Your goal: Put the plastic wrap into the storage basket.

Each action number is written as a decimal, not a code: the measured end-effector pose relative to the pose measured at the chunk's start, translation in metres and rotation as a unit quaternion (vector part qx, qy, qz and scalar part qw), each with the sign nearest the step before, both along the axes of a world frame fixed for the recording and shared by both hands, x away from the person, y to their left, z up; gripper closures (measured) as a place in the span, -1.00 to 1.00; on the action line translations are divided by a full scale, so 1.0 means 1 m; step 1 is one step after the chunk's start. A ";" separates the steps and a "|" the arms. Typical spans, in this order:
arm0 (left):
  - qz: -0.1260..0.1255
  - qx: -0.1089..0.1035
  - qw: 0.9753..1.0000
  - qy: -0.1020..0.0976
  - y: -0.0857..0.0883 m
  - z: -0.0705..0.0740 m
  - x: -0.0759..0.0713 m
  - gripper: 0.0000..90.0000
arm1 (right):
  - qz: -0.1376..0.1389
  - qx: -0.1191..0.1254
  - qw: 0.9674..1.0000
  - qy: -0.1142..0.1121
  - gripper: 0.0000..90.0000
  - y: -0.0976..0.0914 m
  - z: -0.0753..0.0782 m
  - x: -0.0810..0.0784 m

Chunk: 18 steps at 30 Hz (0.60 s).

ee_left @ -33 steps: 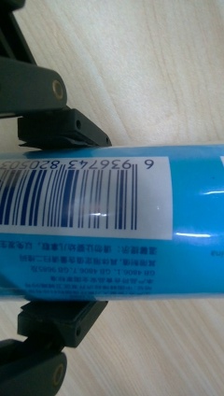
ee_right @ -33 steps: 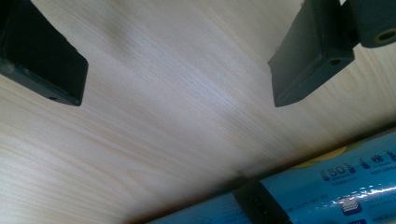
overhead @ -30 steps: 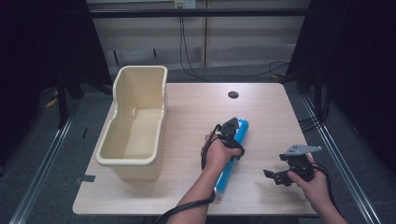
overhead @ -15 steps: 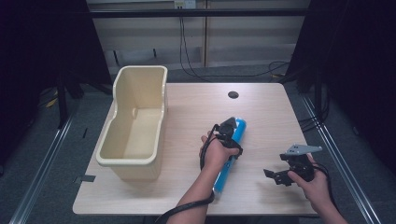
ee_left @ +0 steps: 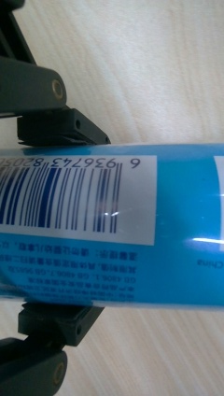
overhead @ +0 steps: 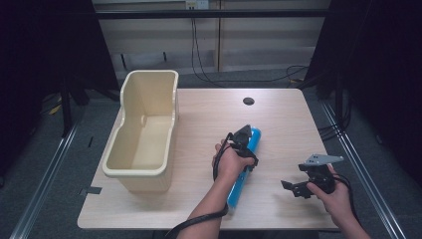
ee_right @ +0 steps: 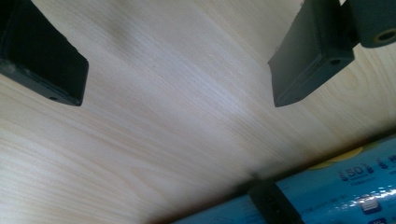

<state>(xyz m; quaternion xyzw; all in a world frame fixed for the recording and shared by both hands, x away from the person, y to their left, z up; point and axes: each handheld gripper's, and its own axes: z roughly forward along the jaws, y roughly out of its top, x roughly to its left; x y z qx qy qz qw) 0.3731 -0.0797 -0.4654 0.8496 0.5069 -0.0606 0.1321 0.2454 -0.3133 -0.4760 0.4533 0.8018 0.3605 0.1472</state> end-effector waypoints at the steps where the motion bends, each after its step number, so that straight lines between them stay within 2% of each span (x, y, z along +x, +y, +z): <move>1: -0.008 0.004 1.000 0.002 0.003 0.002 0.001 -0.29 | 0.000 0.000 1.000 0.000 -0.90 0.000 0.000 0.000; 2: 0.002 -0.004 1.000 0.000 0.005 0.004 0.001 -0.28 | -0.001 0.001 1.000 -0.001 -0.90 0.000 0.000 0.000; 8: 0.008 -0.006 1.000 0.010 0.020 0.020 0.004 -0.28 | -0.001 0.001 1.000 -0.002 -0.90 0.000 0.001 0.000; 12: 0.018 -0.015 1.000 -0.003 0.029 0.031 0.006 -0.28 | -0.003 0.003 1.000 -0.004 -0.90 0.001 0.001 0.000; 14: 0.021 -0.016 1.000 -0.009 0.032 0.031 0.007 -0.28 | -0.001 0.004 1.000 -0.005 -0.90 0.001 0.001 0.000; 18: 0.031 -0.016 0.999 -0.003 0.034 0.023 0.007 -0.29 | -0.003 0.003 1.000 -0.003 -0.90 0.000 0.001 -0.001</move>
